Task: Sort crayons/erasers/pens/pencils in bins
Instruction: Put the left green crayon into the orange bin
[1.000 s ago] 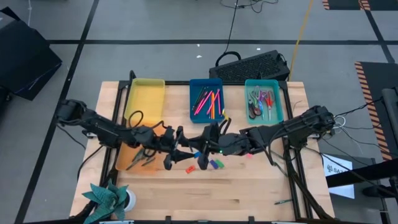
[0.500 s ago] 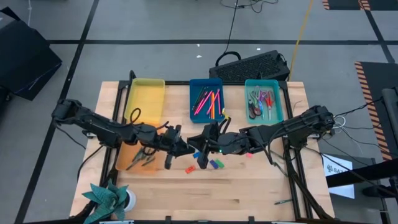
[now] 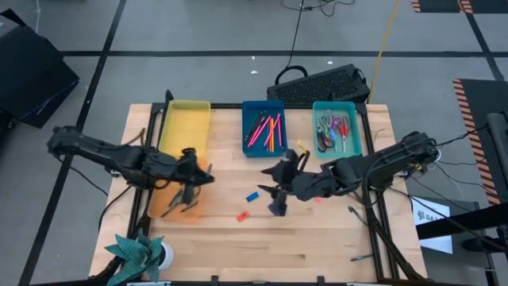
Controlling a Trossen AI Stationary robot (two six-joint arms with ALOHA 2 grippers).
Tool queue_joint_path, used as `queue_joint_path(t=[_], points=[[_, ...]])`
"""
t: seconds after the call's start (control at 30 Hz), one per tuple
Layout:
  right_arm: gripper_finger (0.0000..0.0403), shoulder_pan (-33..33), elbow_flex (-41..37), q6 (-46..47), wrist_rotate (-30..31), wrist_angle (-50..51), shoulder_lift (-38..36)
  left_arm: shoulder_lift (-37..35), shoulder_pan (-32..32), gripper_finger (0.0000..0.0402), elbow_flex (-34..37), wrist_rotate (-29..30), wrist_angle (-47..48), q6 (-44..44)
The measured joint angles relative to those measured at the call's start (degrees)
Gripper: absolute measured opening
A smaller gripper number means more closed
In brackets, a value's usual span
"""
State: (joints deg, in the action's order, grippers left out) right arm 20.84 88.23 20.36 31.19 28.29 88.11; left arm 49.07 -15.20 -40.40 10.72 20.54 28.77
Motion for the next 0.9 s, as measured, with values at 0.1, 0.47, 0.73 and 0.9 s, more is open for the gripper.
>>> queue_joint_path(t=[0.1, 0.47, 0.73, 0.9], points=[[0.0202, 0.35, 0.0, 5.98, 0.33, 10.38, -0.65, -3.38, -0.73, 0.0025, 0.0, 3.06, 15.41, 9.95], [0.0195, -0.95, -6.01, 24.03, 0.22, 18.19, -0.48, -0.43, -1.09, 0.0027, 8.93, 3.97, 33.22, 48.36], [0.0195, -0.46, -12.18, 22.7, 2.33, 7.3, -0.62, 5.15, -1.32, 0.0027, 16.59, -3.97, 20.94, 55.15], [0.0195, -0.52, -14.94, 29.33, 1.48, 7.95, -0.54, 8.04, -1.81, 0.0028, 16.59, -6.68, 21.51, 56.1]])
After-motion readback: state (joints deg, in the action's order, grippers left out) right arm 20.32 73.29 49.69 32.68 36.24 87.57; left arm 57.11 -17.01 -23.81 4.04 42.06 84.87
